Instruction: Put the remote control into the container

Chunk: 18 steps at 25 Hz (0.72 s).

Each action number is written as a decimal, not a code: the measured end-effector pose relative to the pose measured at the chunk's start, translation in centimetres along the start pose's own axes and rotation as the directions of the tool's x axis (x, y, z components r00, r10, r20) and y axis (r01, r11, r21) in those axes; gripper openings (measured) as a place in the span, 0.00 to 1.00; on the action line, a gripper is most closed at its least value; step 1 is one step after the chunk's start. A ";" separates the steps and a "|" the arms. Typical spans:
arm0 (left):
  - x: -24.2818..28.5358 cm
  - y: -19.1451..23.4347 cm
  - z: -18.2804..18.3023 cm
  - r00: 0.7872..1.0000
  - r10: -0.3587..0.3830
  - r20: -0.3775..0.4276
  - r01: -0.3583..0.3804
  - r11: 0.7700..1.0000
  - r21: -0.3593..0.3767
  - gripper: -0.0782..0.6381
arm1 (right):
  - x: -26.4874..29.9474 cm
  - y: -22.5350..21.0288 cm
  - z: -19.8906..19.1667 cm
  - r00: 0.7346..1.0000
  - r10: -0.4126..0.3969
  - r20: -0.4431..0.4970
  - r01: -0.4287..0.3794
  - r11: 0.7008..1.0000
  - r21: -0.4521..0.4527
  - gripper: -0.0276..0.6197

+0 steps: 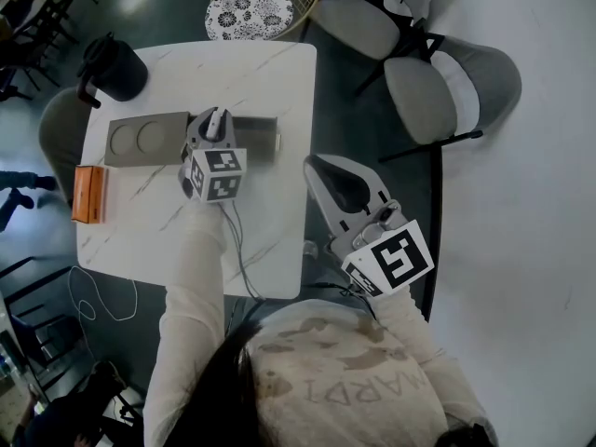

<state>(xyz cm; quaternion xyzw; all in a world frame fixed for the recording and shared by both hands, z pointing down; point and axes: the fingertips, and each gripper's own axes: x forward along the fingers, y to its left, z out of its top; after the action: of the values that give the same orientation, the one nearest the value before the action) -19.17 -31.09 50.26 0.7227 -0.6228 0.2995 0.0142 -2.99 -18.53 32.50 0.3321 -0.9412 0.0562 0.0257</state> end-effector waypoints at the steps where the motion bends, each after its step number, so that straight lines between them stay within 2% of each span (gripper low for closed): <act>1: 0.1 -0.1 -0.1 1.000 0.005 -0.006 -0.005 1.000 0.018 0.21 | 0.0 -0.1 0.0 1.000 -0.001 -0.001 0.001 1.000 0.001 0.07; 7: 0.8 -1.2 -0.4 0.998 0.040 -0.038 -0.033 0.986 0.161 0.21 | 0.1 -0.7 -0.2 1.000 -0.001 -0.001 0.001 1.000 0.007 0.07; 9: 1.0 -1.9 -0.7 0.998 0.041 -0.046 -0.029 0.970 0.241 0.21 | 0.3 -0.8 -0.2 1.000 0.002 -0.001 -0.002 1.000 0.008 0.07; 13: 1.2 -3.7 -1.1 0.998 0.042 -0.055 -0.017 0.920 0.391 0.21 | 0.4 -1.1 -0.1 1.000 0.004 0.001 -0.004 1.000 0.013 0.07; 18: 1.9 -5.2 -1.5 0.997 0.040 -0.070 -0.004 0.891 0.455 0.21 | 0.6 -1.5 -0.2 1.000 0.006 -0.002 -0.006 1.000 0.014 0.07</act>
<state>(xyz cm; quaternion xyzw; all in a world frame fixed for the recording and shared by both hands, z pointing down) -14.94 -30.99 54.15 0.6867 -0.5427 0.4647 -0.1340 -2.54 -20.05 32.93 0.3292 -0.9418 0.0633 0.0239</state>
